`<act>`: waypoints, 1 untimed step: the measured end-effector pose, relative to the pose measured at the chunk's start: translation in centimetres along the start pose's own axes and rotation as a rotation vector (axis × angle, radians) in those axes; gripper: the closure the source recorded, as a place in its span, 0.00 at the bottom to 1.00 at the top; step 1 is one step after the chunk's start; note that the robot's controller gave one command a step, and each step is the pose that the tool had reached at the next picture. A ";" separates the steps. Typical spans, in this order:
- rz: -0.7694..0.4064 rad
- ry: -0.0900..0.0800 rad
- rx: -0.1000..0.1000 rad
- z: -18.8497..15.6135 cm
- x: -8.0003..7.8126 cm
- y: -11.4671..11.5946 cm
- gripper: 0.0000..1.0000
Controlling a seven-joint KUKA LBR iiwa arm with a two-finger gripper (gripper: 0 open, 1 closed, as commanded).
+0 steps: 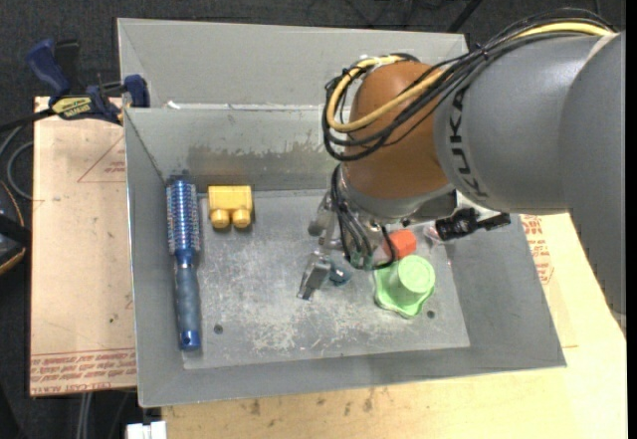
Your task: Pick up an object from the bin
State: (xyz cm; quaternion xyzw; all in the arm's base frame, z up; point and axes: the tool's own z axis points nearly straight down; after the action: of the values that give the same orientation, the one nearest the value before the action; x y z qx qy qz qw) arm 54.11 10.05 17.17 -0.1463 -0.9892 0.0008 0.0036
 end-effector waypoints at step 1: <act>0.174 -0.009 -0.011 9.8 -2.8 -6.0 0.00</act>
Offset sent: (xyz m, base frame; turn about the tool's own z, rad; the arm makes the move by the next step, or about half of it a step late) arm 0.0052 -0.0680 -0.1017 0.1742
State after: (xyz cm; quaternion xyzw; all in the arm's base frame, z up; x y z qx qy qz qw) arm 54.95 3.46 7.39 -0.2318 -0.9727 -0.0038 -0.0020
